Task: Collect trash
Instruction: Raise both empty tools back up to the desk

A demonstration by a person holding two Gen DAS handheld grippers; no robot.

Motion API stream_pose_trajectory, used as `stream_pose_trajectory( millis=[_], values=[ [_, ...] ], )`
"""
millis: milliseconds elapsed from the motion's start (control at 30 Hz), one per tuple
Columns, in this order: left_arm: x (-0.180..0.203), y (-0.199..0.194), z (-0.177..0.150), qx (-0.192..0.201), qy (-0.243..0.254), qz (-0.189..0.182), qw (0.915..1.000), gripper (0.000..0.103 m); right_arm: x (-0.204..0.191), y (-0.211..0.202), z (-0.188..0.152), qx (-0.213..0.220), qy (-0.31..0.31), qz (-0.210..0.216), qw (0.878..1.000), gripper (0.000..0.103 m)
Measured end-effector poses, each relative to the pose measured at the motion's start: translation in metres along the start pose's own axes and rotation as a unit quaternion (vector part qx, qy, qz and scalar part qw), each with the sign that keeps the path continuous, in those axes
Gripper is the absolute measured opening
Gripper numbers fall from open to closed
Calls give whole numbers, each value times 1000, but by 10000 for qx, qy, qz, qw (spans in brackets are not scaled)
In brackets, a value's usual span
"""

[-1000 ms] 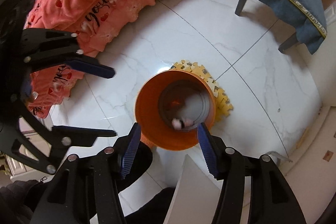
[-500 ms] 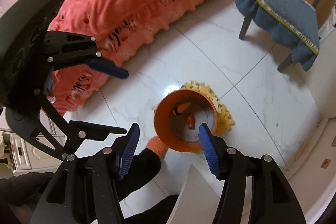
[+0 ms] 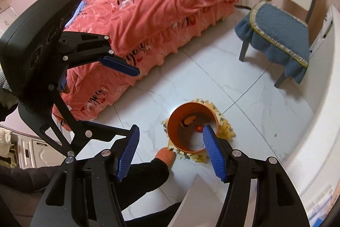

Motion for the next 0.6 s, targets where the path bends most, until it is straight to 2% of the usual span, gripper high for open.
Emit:
stream_pose_trajectory(
  millis=[133,200,367,600],
  values=[
    [16,-22,18,215,61,129,9997,81,-3,-42,-17,352,5,-63,9994,65],
    [26,-32,25,360,124,129,9992,81,-1,-62,-27,556,44,-130,9984,69],
    [61,-44,50,577,510,231,9968,81,7,-109,-53,911,195,-269,9953,70],
    [100,-50,84,840,889,104,9924,81,30,-165,-93,1450,552,-493,9867,71]
  ],
)
Point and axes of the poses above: each gripper's, at about its wrist camera, not at the fingertips, and y roughly the way its jaws point, x to its right, z to its top, the point moved 1 cm from there along y, roughly the way its jaws point, and after that the axes turned 9 degrees about y, right-handed, at the moved point
